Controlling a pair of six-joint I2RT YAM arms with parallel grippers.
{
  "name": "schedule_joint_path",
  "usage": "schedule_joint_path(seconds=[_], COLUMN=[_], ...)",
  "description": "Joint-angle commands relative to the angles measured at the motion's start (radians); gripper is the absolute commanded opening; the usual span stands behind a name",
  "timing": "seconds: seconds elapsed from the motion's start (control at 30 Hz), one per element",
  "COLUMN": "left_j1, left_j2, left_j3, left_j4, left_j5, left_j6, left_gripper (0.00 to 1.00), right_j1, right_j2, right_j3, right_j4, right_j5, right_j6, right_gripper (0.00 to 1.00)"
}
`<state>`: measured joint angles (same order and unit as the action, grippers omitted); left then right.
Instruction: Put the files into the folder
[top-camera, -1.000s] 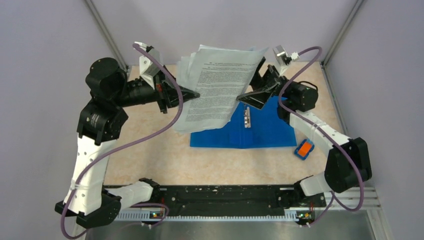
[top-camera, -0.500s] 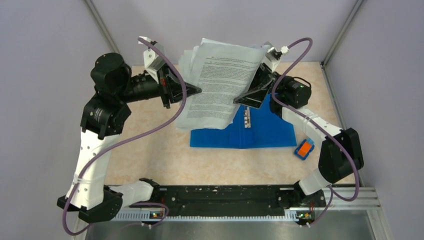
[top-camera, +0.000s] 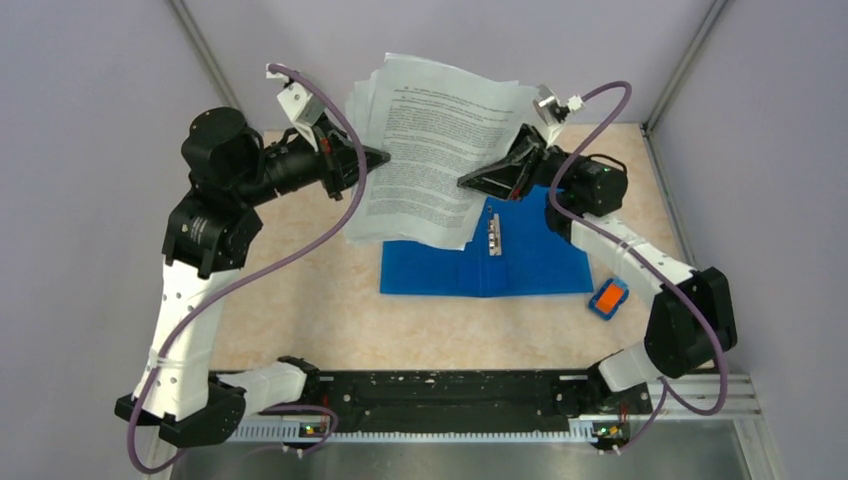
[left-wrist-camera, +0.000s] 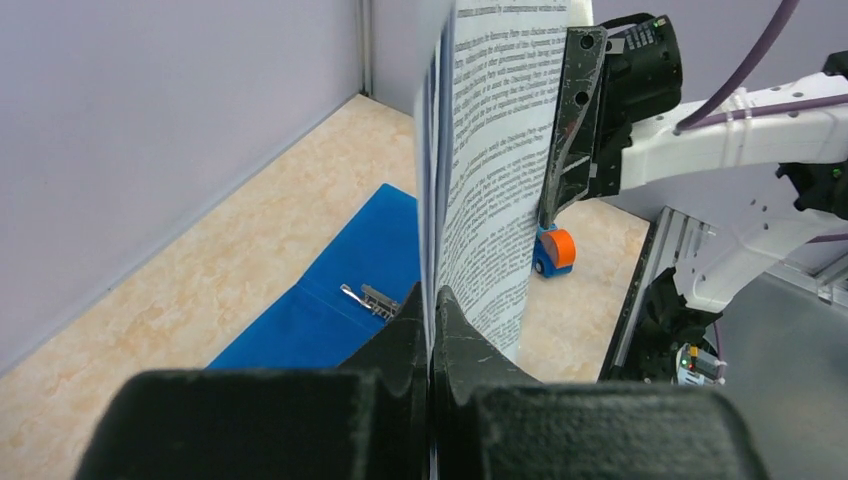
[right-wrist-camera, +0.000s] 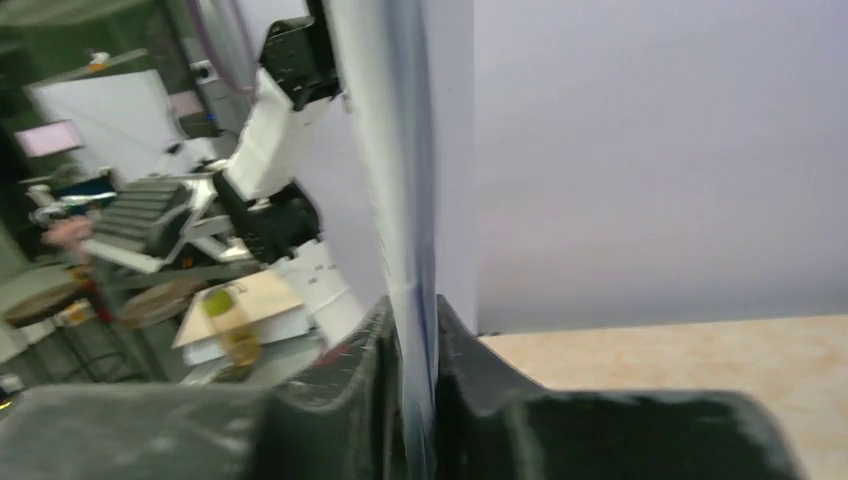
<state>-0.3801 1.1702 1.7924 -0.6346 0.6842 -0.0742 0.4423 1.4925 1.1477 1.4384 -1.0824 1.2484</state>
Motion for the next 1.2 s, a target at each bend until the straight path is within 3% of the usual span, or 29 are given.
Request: schedule_joint_path(seconds=[0.0,0.1,0.27,0.43,0.6,0.67,0.87,1.03,1.17], left_j1=[0.004,0.004,0.003,-0.004,-0.033,-0.042,-0.054,-0.058,-0.061], left_j2=[-0.025,-0.040,-0.066,-0.082,-0.118,-0.122,-0.117,-0.088,-0.062], left_j3=[-0.029,-0.067,-0.161,-0.261,-0.449,-0.525,-0.759,-0.942,-1.103], left_j4=[0.069,0.100,0.189,0.291,0.406,0.457,0.710,0.956,1.228], left_j5=[-0.029,-0.030,-0.015,0.023,-0.098,-0.191,-0.374,-0.383,-0.391], left_j6=[-0.023,-0.033,-0.061,-0.102,-0.092,-0.084,-0.105,-0.098,-0.095], left_gripper=[0.00,0.00,0.00,0.00,0.00,0.00,0.00,0.00,0.00], right_j1=[-0.005,0.008,0.120,0.223,0.253,0.253,0.251,0.195,0.108], right_j2=[-0.133,-0.194,-0.251,-0.223,-0.203,-0.206,-0.272,-0.261,-0.245], right_j3=[-0.020,-0.002,0.099,0.163,0.137,0.080,-0.165,-0.285,-0.395], right_j4=[-0.362,-0.664,-1.185,-1.380,-1.397,-1.348,-1.105,-0.960,-0.806], right_j5=[0.111,0.211,0.541,0.869,1.117,1.136,1.033,0.937,0.820], right_j6=[-0.318,-0.521,-0.920,-1.061,-1.092,-1.108,-1.111,-1.052,-0.937], right_gripper=[0.11,0.00,0.00,0.00,0.00,0.00,0.00,0.00,0.12])
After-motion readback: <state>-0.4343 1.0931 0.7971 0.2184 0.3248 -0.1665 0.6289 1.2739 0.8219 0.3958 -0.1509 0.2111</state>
